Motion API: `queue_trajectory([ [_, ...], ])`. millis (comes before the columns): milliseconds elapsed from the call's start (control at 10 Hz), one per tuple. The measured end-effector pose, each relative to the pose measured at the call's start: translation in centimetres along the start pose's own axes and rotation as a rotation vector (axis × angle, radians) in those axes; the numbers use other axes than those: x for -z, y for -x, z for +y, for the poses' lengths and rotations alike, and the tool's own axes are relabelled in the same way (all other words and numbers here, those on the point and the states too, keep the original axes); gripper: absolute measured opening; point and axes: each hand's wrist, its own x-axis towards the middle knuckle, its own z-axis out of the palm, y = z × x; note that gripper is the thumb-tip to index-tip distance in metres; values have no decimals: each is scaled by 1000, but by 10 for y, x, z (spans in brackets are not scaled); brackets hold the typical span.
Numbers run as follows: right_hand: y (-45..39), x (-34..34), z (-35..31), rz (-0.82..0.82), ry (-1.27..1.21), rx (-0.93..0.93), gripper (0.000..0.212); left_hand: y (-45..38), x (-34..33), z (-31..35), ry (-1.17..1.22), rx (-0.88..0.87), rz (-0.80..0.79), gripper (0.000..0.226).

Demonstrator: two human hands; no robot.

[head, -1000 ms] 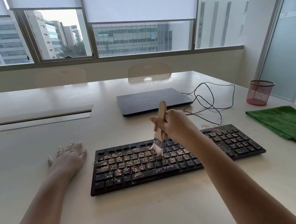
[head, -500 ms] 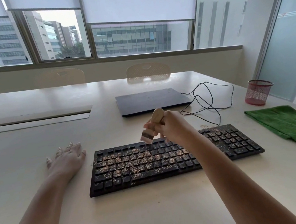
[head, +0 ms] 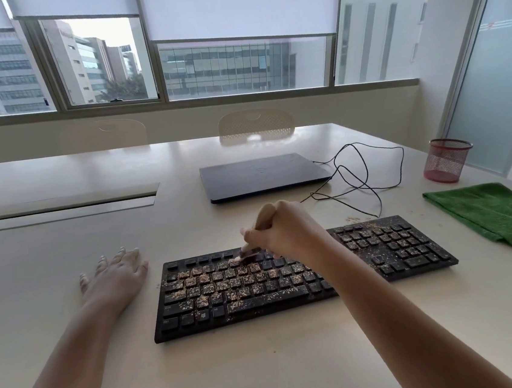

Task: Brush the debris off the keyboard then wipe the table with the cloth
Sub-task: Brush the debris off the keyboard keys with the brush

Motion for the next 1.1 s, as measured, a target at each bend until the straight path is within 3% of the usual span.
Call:
queue_trajectory([
  [800, -1, -15, -4, 84, 17, 91, 28, 1, 0, 0, 3, 0, 0, 53],
  [900, 0, -20, -5, 13, 84, 144, 31, 0, 1, 0, 6, 0, 0, 53],
  [1100, -2, -17, -2, 54, -19, 80, 24, 1, 1, 2, 1, 2, 0, 53],
])
